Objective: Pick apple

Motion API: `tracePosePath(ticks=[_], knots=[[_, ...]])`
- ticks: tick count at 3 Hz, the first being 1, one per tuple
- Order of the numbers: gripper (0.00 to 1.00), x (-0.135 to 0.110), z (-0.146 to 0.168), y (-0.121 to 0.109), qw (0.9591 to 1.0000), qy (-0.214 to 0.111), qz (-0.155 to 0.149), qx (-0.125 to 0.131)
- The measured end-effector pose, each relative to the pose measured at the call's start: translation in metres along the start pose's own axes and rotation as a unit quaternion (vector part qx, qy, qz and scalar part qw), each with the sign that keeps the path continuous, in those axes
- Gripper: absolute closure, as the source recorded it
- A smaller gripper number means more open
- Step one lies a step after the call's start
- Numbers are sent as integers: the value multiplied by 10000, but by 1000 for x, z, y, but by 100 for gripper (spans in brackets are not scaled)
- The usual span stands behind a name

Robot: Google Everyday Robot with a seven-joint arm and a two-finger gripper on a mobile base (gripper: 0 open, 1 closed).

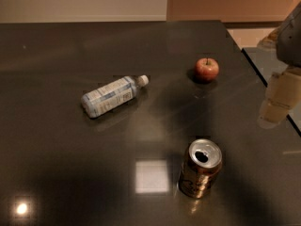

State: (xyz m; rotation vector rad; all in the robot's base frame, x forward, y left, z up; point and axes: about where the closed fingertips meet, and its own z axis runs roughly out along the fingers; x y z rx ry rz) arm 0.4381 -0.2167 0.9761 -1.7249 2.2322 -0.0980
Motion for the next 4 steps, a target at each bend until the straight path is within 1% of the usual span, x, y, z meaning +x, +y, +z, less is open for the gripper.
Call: tracePosePath(ticks=[2, 3, 4], knots=[[0, 0, 0, 0, 10000, 0, 0, 0], [0, -9, 5, -22, 9999, -130, -27, -43], [0, -29, 39, -78, 9985, -411, -63, -370]])
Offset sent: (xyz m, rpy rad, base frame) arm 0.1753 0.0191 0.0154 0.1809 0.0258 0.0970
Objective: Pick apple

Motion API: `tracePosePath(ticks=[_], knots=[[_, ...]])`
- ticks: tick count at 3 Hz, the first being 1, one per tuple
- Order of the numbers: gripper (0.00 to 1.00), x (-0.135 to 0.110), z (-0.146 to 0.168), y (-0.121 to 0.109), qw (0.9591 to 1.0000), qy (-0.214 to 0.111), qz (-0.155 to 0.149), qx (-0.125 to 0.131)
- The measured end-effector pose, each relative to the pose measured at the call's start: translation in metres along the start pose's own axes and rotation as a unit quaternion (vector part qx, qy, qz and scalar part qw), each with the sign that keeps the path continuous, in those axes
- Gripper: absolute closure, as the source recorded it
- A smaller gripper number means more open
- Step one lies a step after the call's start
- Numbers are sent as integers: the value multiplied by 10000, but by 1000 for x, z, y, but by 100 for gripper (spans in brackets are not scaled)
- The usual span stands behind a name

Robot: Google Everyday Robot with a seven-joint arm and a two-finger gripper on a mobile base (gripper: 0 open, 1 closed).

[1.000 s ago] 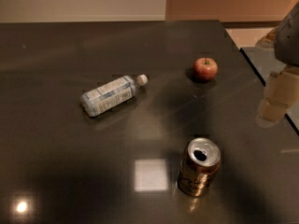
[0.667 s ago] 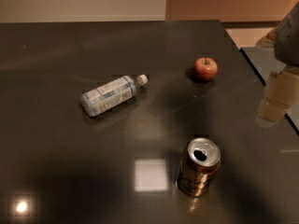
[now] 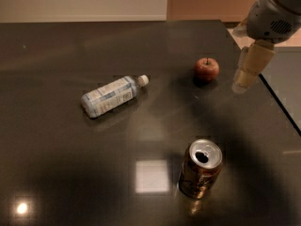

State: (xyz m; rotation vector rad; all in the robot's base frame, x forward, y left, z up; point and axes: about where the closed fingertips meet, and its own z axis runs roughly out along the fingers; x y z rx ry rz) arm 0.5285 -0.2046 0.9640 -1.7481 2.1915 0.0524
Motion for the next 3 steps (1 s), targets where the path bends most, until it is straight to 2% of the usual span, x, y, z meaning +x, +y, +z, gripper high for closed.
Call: tracePosePath(ticks=[1, 2, 3], knots=[[0, -15, 24, -51, 9996, -233, -3, -144], [0, -31, 35, -90, 9988, -496, 6, -44], [0, -34, 47, -115, 9984, -565, 82, 29]])
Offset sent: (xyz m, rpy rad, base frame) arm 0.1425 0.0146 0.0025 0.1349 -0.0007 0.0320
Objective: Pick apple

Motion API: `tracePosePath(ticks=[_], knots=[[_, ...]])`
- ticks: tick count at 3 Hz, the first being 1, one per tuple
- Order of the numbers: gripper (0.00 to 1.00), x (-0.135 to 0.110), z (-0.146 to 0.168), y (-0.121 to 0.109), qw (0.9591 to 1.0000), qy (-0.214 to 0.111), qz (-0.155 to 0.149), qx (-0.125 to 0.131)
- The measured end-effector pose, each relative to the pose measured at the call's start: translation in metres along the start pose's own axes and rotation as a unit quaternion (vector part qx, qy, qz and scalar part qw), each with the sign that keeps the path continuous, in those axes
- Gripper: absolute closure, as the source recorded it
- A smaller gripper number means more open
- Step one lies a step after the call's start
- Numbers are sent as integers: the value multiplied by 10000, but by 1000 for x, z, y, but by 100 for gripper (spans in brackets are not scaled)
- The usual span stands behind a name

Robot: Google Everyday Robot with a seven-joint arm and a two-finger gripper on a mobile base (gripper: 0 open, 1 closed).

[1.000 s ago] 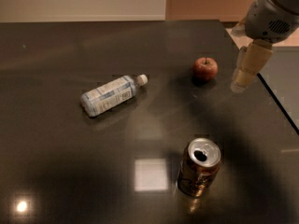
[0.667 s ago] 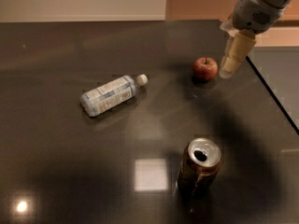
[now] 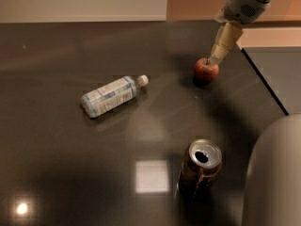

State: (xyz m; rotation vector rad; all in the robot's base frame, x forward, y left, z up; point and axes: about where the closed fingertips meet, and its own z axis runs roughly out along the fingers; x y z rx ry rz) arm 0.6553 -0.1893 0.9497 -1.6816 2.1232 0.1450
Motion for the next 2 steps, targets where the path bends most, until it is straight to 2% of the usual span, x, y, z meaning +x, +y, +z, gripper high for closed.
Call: tracePosePath(ticks=[2], knots=[[0, 23, 18, -14, 9996, 117, 248, -28]])
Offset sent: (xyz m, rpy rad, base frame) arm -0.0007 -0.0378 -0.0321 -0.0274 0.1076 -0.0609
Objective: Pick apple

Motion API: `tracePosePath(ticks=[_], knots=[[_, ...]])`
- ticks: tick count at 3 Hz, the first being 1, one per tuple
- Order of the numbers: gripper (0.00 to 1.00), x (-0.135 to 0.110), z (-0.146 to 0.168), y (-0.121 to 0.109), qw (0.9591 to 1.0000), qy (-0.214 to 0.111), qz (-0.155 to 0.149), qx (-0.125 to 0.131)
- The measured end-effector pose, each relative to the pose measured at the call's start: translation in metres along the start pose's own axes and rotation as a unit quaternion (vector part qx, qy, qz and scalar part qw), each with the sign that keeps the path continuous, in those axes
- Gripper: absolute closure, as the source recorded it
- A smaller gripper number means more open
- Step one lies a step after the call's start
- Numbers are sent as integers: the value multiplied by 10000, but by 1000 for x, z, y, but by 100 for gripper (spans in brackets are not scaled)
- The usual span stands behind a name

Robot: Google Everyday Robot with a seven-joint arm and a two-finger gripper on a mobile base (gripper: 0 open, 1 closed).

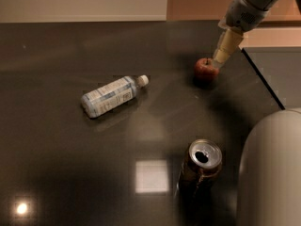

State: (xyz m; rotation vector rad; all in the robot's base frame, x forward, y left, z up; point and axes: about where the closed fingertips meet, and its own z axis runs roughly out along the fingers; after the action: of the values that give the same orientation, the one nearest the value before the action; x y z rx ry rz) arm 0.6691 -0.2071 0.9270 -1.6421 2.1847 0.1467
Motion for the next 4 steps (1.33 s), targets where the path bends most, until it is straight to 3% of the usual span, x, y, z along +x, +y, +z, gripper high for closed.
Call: tracePosePath(ticks=[4], knots=[[0, 12, 37, 7, 9990, -245, 183, -339]])
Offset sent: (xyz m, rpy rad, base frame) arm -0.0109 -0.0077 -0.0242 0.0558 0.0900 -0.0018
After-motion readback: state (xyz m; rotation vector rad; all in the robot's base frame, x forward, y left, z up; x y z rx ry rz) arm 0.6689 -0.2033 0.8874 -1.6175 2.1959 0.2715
